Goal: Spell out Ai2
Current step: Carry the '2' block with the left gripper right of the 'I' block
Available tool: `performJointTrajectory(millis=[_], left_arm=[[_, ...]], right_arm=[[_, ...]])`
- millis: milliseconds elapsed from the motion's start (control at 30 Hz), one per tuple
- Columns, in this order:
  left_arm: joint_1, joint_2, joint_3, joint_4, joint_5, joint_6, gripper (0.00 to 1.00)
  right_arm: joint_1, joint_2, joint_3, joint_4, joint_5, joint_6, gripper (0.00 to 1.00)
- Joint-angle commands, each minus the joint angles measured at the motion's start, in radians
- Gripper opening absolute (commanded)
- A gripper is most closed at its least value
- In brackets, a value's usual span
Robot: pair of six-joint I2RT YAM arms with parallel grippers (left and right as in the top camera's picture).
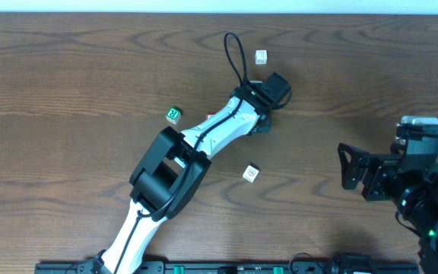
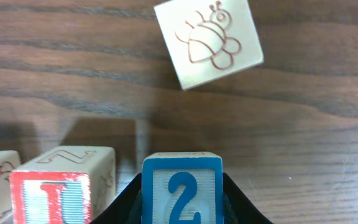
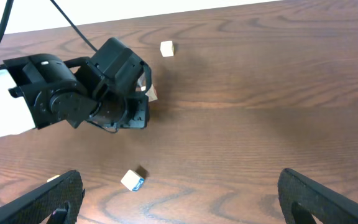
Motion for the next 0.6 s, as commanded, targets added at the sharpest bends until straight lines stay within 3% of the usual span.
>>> performJointTrajectory(millis=[0, 567], left_arm=[[0.016, 0.018, 0.002, -0.001, -0.039, -0.018, 0.08], [0.018, 0.018, 0.002, -0.015, -0.022, -0.018, 0.08]], right_arm=[[-0.010, -0.001, 0.010, 0.000, -0.007, -0.021, 0.99], [-0.010, -0.001, 0.010, 0.011, -0.007, -0.021, 0.99]])
